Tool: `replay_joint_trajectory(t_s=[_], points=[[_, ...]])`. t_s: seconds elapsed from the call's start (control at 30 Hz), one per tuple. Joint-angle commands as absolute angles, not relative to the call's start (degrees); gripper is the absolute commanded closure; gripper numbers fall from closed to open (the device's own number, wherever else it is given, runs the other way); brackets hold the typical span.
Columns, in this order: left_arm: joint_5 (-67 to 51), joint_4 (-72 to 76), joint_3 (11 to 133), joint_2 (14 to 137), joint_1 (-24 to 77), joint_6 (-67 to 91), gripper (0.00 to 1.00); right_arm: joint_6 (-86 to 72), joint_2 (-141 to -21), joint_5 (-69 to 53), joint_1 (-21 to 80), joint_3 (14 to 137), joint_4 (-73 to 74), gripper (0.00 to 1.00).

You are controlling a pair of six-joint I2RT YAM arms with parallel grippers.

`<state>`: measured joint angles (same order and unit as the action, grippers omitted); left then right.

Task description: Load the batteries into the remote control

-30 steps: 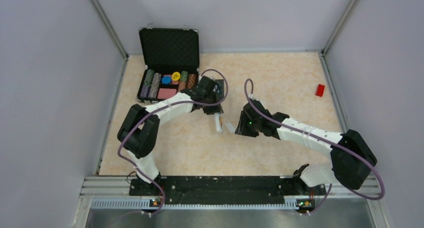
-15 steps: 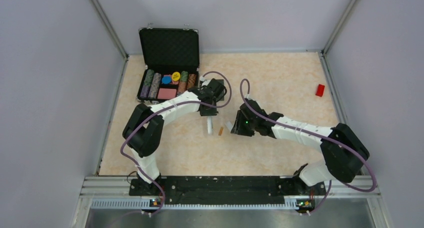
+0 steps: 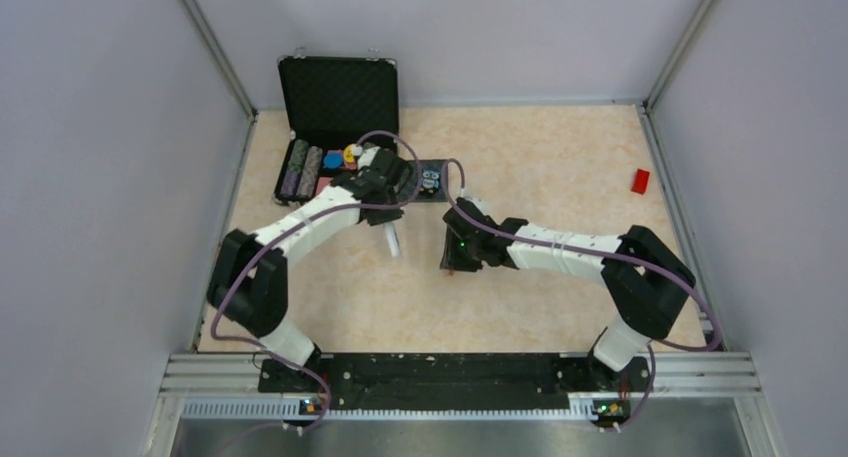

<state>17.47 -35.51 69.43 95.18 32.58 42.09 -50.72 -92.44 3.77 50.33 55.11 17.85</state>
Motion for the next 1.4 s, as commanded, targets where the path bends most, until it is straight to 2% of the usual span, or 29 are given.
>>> replay_joint_trajectory(t_s=[0.0, 0.3, 0.73, 1.0, 1.2, 1.37], points=[[17.59, -30.33, 65.36, 84.86, 26.19, 43.38, 1.0, -54.49, -95.96, 9.95, 52.34, 60.3, 23.81, 0.73], [15.2, -27.6, 59.68, 77.59, 21.16, 43.99, 1.0, -57.66, -97.87, 13.9, 53.56, 62.31, 28.83, 0.71], [12.86, -25.06, 55.35, 73.42, 20.17, 44.65, 1.0, -56.63, -104.73, 15.86, 53.6, 67.06, 30.9, 0.71], [12.29, -23.67, 53.86, 72.46, 19.56, 45.09, 1.0, -52.2, -109.59, 16.83, 54.65, 70.86, 35.76, 0.84], [11.1, -22.86, 52.73, 71.88, 18.94, 44.75, 1.0, -47.96, -111.71, 19.01, 55.93, 73.33, 39.49, 1.0], [1.6, -17.92, 51.36, 72.02, 18.55, 42.03, 1.0, -40.98, -105.26, 18.4, 55.99, 73.18, 39.79, 1.0]])
